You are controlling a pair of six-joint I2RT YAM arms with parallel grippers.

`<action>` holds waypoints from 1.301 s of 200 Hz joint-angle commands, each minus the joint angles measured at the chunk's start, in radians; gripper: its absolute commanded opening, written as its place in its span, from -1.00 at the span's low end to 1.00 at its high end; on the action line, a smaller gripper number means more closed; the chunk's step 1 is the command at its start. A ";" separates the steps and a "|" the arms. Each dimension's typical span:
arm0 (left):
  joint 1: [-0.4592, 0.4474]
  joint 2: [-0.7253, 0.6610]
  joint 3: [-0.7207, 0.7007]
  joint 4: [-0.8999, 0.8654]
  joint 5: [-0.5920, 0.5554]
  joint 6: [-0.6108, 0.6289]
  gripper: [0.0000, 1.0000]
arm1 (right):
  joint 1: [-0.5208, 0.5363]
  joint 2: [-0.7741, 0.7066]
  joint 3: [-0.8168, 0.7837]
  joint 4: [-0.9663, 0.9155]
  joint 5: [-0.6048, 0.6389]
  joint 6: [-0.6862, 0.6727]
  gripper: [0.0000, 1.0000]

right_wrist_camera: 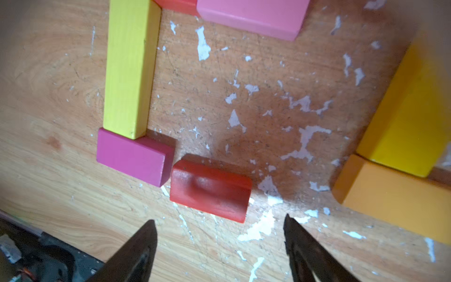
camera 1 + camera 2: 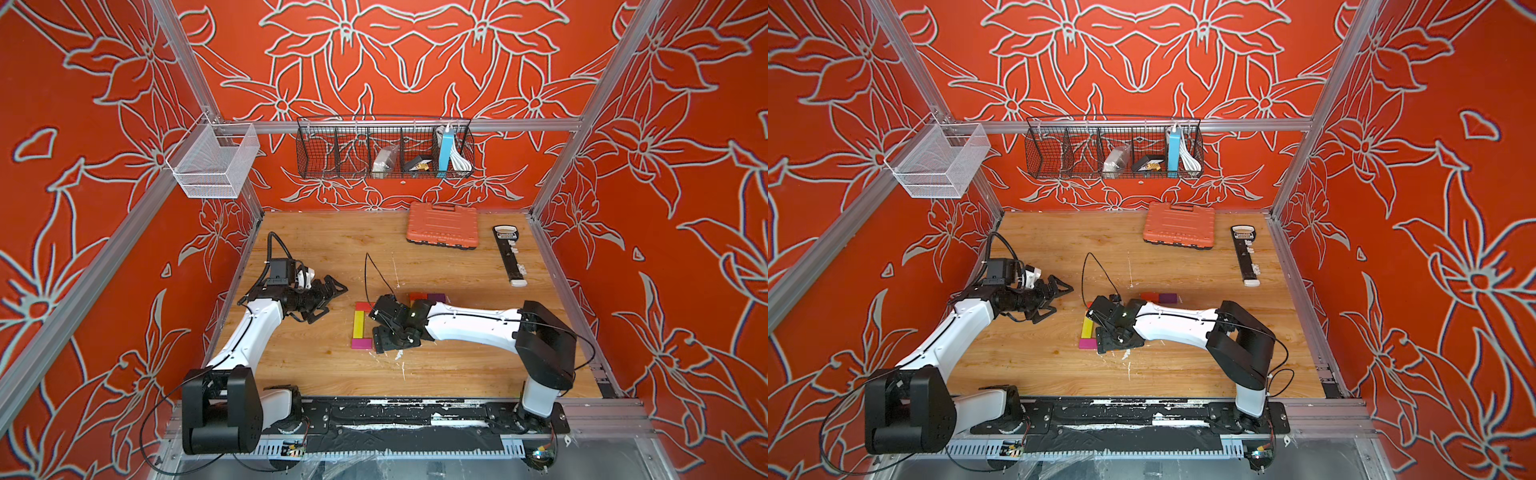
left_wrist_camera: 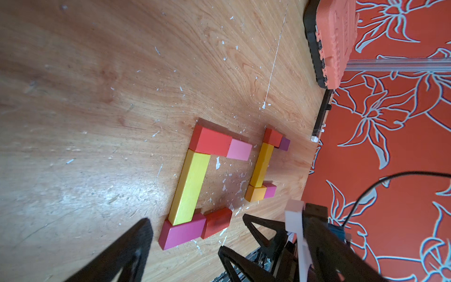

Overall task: Assemble the letter c with building blocks
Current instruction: Assemble the building block at the center of the board.

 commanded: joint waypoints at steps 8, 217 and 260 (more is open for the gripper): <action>0.007 -0.002 -0.011 0.007 0.017 0.007 0.97 | 0.019 -0.030 -0.035 -0.054 0.056 -0.125 0.68; 0.007 0.011 -0.016 0.016 0.010 -0.005 0.97 | 0.049 0.113 0.063 -0.086 0.075 -0.149 0.68; 0.007 0.014 -0.015 0.019 0.012 -0.004 0.97 | 0.047 0.123 0.076 -0.095 0.081 -0.145 0.67</action>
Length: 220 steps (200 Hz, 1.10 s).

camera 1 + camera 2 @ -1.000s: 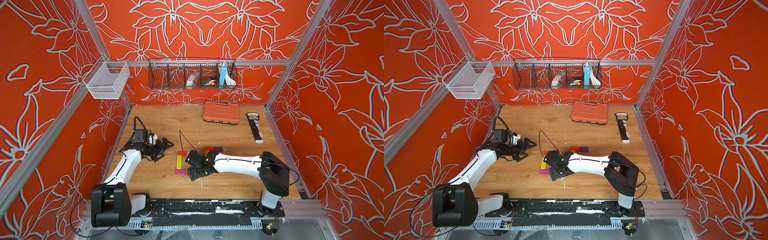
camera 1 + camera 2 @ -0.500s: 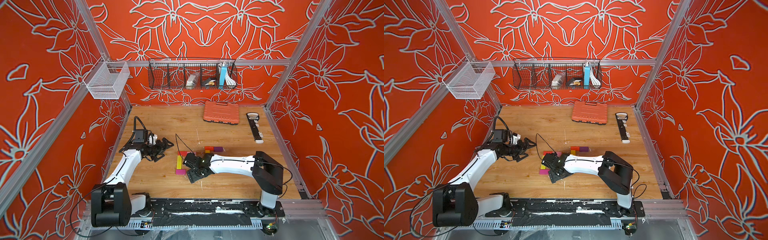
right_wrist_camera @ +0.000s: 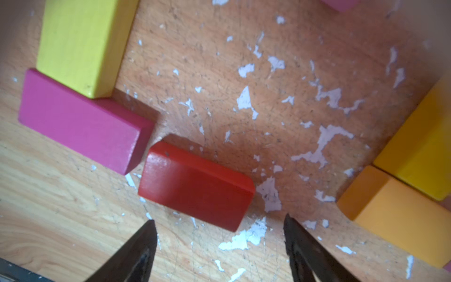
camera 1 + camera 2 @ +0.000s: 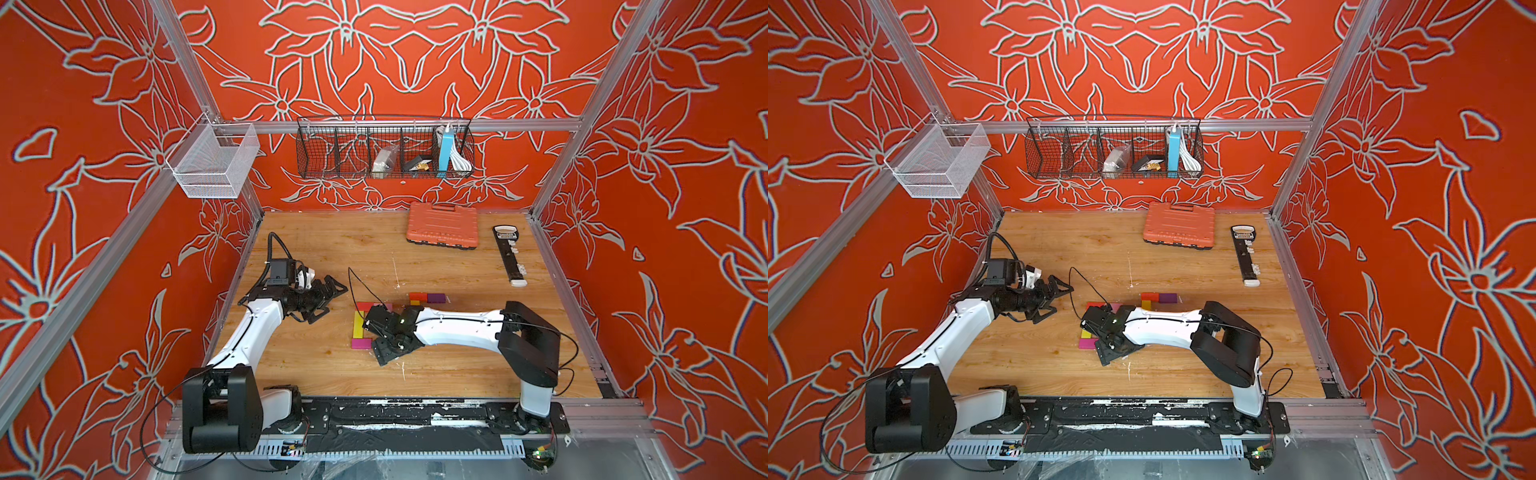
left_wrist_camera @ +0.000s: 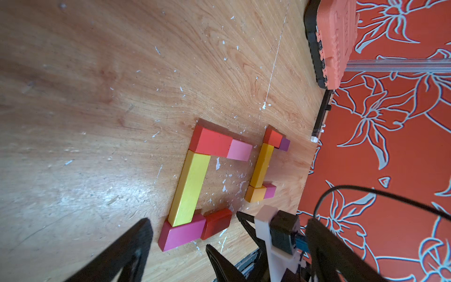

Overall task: Assemble the letter c with building blocks
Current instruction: Assemble the building block at the center of the board.

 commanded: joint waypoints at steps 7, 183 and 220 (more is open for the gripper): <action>0.007 0.007 -0.011 0.006 0.012 0.001 0.97 | 0.007 0.027 0.027 -0.032 0.033 0.002 0.68; 0.007 0.011 -0.014 0.009 0.015 0.009 0.97 | -0.003 0.057 0.054 -0.044 0.039 0.016 0.67; 0.007 0.012 -0.015 0.011 0.016 0.009 0.97 | -0.004 0.059 0.058 -0.043 0.041 0.017 0.68</action>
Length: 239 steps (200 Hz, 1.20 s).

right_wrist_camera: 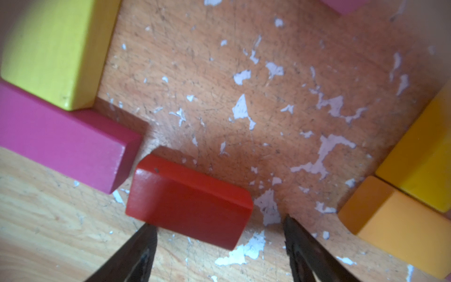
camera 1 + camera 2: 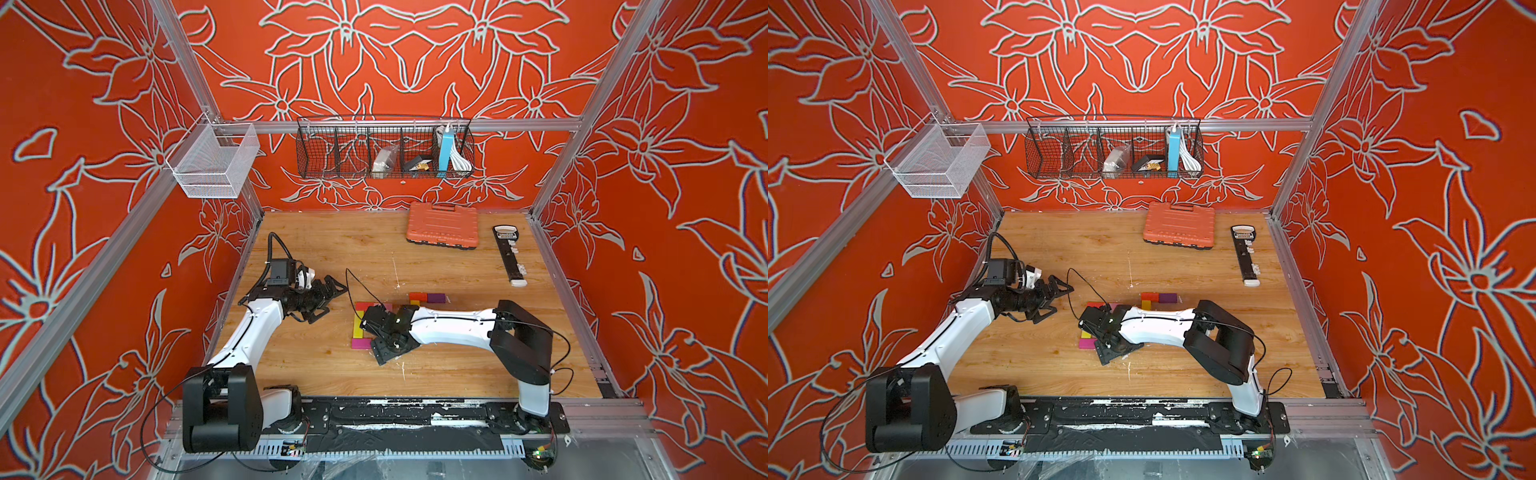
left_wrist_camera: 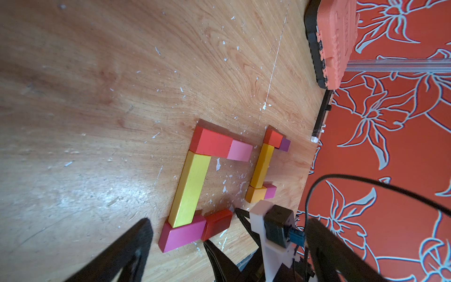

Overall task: Assemble the letter c with building blocks
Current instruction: Assemble the building block at the center of the board.

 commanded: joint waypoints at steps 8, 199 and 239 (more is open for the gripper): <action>0.007 0.010 -0.010 0.007 0.016 0.008 0.97 | -0.005 0.017 0.027 -0.024 0.025 0.013 0.67; 0.008 0.024 -0.015 0.013 0.019 0.012 0.97 | -0.022 -0.021 -0.011 0.054 -0.032 0.036 0.67; 0.007 0.027 -0.017 0.016 0.020 0.011 0.97 | -0.021 -0.026 -0.016 0.082 -0.054 0.043 0.68</action>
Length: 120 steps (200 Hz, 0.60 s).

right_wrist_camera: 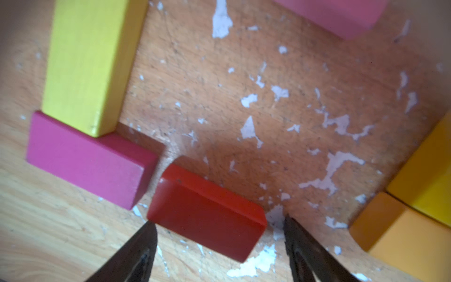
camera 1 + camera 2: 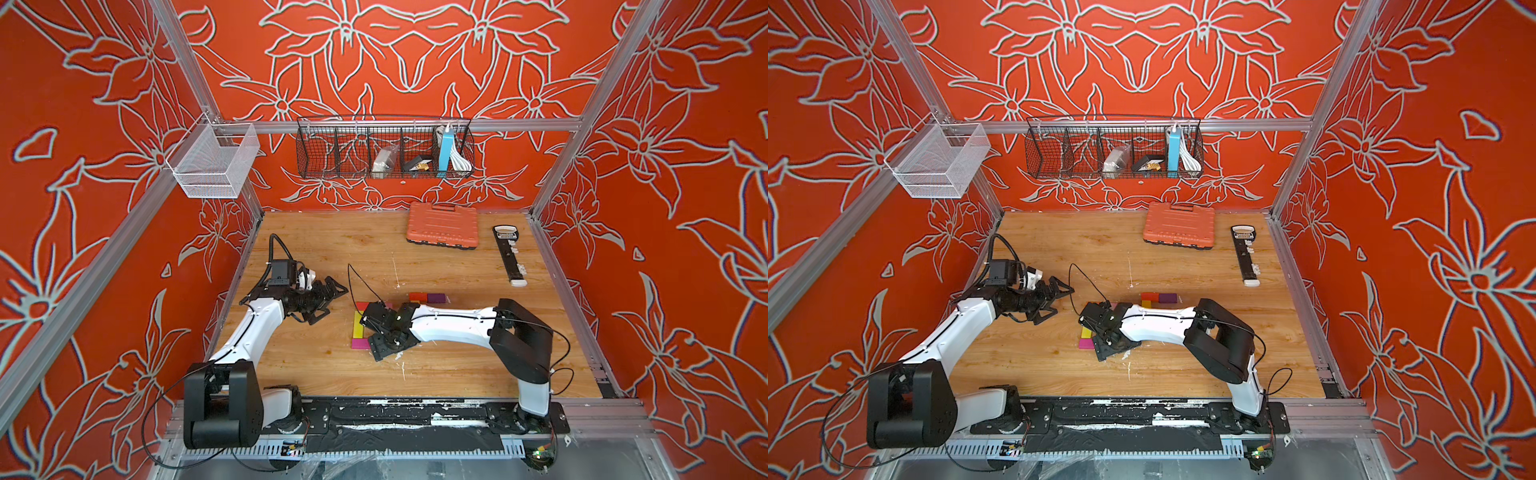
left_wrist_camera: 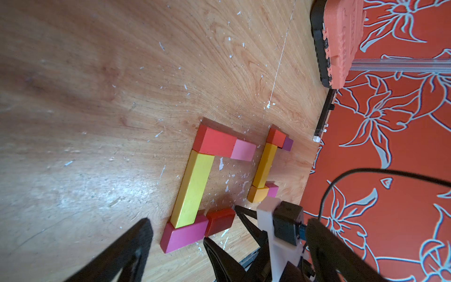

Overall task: Assemble the letter c with building blocks
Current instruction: Assemble the building block at the center of the board.

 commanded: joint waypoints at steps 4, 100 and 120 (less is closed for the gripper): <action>0.007 0.009 -0.012 0.010 0.017 0.012 0.97 | -0.002 -0.026 -0.017 0.026 -0.023 0.020 0.67; 0.007 0.010 -0.013 0.010 0.017 0.012 0.97 | -0.002 -0.055 -0.054 0.080 -0.077 0.066 0.71; 0.007 0.011 -0.013 0.010 0.018 0.012 0.97 | -0.002 -0.067 -0.074 0.098 -0.088 0.082 0.73</action>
